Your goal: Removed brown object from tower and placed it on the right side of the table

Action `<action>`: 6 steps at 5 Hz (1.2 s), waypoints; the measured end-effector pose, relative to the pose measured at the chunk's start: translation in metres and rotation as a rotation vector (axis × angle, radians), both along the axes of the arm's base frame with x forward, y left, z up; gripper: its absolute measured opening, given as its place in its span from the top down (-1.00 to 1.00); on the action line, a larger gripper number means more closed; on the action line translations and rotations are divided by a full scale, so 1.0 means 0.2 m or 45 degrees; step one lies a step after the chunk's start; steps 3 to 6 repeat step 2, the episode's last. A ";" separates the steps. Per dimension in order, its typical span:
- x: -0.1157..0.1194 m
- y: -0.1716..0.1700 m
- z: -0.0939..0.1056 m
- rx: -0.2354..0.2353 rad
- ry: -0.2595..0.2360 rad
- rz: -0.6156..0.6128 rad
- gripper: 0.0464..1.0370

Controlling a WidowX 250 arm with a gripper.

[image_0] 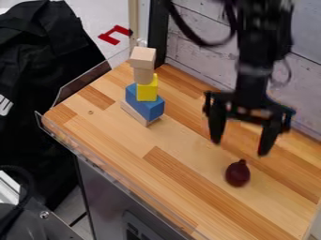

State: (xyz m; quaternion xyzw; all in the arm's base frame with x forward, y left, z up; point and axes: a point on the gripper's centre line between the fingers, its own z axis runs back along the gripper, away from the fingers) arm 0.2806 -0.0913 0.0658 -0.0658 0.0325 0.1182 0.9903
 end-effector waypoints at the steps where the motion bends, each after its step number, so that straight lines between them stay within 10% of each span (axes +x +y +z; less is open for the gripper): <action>1: 0.00 0.06 0.25 0.066 -0.150 0.005 -0.92; 2: -0.01 0.08 0.43 0.049 -0.236 -0.071 -0.92; 6: -0.01 0.08 0.43 0.049 -0.236 -0.071 -0.92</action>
